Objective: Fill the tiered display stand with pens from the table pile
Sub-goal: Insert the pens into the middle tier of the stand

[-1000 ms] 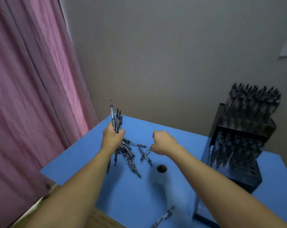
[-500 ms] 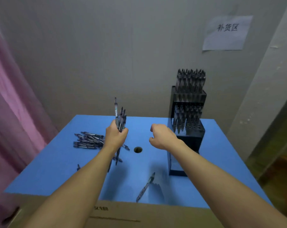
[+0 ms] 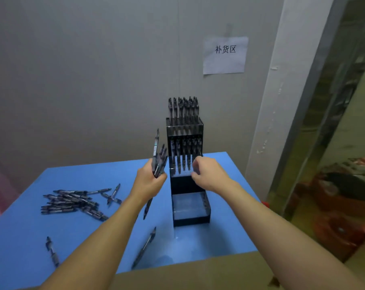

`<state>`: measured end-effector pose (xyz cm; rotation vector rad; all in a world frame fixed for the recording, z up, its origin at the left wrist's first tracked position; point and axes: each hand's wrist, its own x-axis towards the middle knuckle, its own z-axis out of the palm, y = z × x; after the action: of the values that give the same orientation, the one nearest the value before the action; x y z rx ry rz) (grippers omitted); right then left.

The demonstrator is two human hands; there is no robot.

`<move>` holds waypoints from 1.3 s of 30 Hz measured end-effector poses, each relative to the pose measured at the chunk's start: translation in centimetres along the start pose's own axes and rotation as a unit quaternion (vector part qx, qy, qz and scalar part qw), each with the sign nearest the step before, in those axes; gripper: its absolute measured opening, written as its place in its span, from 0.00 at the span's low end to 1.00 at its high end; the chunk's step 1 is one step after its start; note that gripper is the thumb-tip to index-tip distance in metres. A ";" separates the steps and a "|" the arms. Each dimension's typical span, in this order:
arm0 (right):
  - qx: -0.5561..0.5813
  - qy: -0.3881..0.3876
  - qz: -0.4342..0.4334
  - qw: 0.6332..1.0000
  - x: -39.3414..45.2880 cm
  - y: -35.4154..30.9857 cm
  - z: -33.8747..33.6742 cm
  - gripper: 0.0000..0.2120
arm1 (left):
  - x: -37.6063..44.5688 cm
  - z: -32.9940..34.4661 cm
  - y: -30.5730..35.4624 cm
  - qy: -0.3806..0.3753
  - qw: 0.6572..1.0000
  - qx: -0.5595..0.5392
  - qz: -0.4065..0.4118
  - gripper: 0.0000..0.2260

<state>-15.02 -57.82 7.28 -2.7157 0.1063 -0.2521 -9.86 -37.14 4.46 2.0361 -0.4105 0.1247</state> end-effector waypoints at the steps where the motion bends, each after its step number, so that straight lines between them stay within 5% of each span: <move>1: 0.016 0.015 -0.005 1.000 0.1 0.8 -0.5 0.11 | 0.1 0.7 0.2 -0.007 1.000 0.010 0.011 0.06; 6: 0.235 0.073 0.001 0.969 1.1 3.7 -3.8 0.06 | 0.7 4.1 1.3 -0.036 0.996 0.060 0.052 0.06; 11: 0.453 0.016 0.000 0.891 3.2 5.4 -6.0 0.05 | 1.7 6.6 2.9 -0.075 0.990 0.085 0.085 0.09; 23: 0.597 -0.090 -0.075 0.794 6.5 5.0 -5.1 0.04 | 3.2 6.3 3.5 -0.089 0.985 0.080 0.122 0.12; 30: 0.678 0.054 -0.040 0.732 8.0 2.2 -6.1 0.04 | 3.6 4.6 1.5 -0.013 0.998 0.013 0.064 0.09; 34: 0.606 0.136 0.011 0.784 8.9 2.3 -5.6 0.04 | 4.1 3.3 -0.7 0.058 0.997 -0.052 0.008 0.09; 39: 0.333 0.168 0.000 0.928 9.4 2.0 -3.0 0.07 | 4.8 2.7 -0.9 0.107 0.992 -0.073 0.002 0.14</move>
<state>-6.44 -61.86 10.73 -1.9774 0.0950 -0.6281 -5.24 -40.21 3.65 1.8543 -0.2809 0.3039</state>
